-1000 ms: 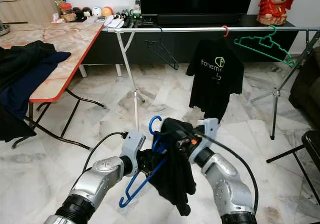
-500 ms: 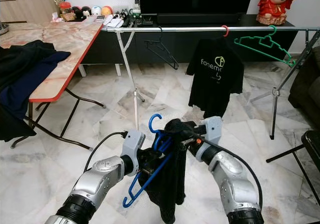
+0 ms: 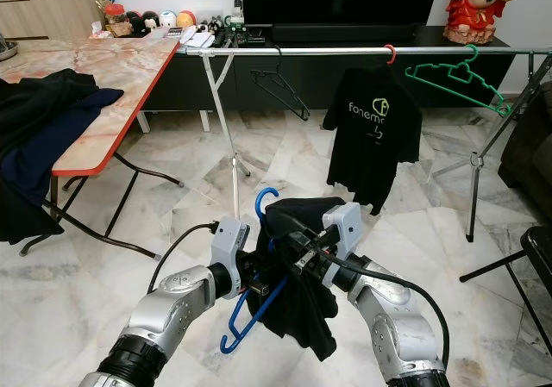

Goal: Hang hanger

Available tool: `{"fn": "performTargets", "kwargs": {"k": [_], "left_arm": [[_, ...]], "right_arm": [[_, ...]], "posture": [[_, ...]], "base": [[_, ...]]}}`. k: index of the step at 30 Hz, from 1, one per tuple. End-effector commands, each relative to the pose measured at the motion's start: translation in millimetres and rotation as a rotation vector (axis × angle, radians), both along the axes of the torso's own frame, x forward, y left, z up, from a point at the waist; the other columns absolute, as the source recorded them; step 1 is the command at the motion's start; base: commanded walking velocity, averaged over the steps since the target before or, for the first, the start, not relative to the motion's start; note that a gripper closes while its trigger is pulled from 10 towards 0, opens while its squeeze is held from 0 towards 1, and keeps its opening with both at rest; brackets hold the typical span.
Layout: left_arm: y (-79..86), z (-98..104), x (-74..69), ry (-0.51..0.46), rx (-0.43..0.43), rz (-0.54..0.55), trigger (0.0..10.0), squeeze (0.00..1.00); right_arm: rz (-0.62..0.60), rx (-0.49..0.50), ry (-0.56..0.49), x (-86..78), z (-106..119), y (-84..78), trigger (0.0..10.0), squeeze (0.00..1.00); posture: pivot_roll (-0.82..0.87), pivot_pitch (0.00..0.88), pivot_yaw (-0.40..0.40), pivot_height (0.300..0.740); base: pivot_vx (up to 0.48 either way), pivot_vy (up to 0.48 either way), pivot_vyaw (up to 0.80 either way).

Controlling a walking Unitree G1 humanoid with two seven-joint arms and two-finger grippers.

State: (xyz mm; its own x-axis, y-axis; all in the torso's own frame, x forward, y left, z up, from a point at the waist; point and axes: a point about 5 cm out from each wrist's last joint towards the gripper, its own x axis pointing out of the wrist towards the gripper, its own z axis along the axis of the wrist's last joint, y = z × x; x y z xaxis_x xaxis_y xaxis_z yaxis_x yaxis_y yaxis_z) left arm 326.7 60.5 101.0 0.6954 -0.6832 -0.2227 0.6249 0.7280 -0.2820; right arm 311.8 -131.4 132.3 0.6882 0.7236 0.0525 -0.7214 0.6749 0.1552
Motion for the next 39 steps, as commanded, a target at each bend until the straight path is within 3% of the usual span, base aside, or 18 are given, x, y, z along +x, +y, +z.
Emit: {"fn": "performTargets", "kwargs": {"k": [1,4,9,10,11,12,18,19,20,23,39], "left_arm": [[-3.0,7,0.3,-0.027,-0.028,-0.009,10.0,0.00],[-3.4,9,0.3,-0.030,-0.044,-0.011,10.0,0.00],[-3.0,13,1.6,-0.030,-0.091,0.000,10.0,0.00],[-2.0,15,2.5,-0.033,-0.111,0.006,10.0,0.00],[-1.2,16,3.1,-0.034,-0.122,0.010,10.0,0.00],[0.2,19,4.3,-0.038,-0.141,0.021,10.0,0.00],[0.9,23,5.6,-0.057,-0.173,0.034,10.0,0.00],[2.0,26,7.3,-0.068,-0.197,0.054,10.0,0.00],[3.2,28,8.6,-0.080,-0.217,0.068,10.0,0.00],[7.3,38,12.5,-0.111,-0.282,0.110,10.0,0.00],[6.9,37,11.7,-0.114,-0.294,0.109,10.0,0.00]], "right_arm": [[-0.068,-0.033,-0.009,6.7,1,-7.3,0.0,0.00],[-0.145,-0.067,0.012,12.2,-2,-16.0,0.0,0.00],[-0.130,-0.074,0.006,10.8,-3,-12.6,0.0,0.00],[-0.129,-0.071,0.003,10.4,-3,-11.2,3.5,0.00],[-0.127,-0.070,0.000,10.0,-3,-10.5,4.7,0.00],[-0.123,-0.069,-0.002,9.3,-3,-9.5,10.0,0.00],[-0.119,-0.076,0.008,8.1,-5,-9.5,10.0,0.00],[-0.120,-0.075,0.014,6.7,-6,-10.6,10.0,0.75],[-0.120,-0.077,0.019,5.2,-7,-11.6,10.0,1.00],[-0.116,-0.079,0.031,-2.5,-12,-15.4,10.0,1.00],[-0.158,-0.095,0.113,-23.1,-31,-21.2,10.0,1.00]], "posture": [[0.08,0.064,0.006,0.740],[0.08,0.063,0.006,0.740],[0.07,0.063,0.007,0.740],[0.07,0.064,0.007,0.740],[0.07,0.064,0.007,0.740],[0.07,0.064,0.007,0.740],[0.07,0.064,0.007,0.740],[0.07,0.065,0.005,0.740],[0.07,0.065,0.005,0.740],[0.06,0.067,0.005,0.740],[0.06,0.061,0.000,0.740]], "base": [[0.000,0.000,0.00],[0.000,0.000,0.00],[0.000,0.000,0.00],[0.000,0.000,0.00],[0.000,0.000,0.00],[0.000,0.000,0.00],[0.000,0.000,0.00],[0.000,0.000,0.00],[0.000,0.000,0.00],[0.000,0.000,0.00],[0.000,0.000,0.00]]}}
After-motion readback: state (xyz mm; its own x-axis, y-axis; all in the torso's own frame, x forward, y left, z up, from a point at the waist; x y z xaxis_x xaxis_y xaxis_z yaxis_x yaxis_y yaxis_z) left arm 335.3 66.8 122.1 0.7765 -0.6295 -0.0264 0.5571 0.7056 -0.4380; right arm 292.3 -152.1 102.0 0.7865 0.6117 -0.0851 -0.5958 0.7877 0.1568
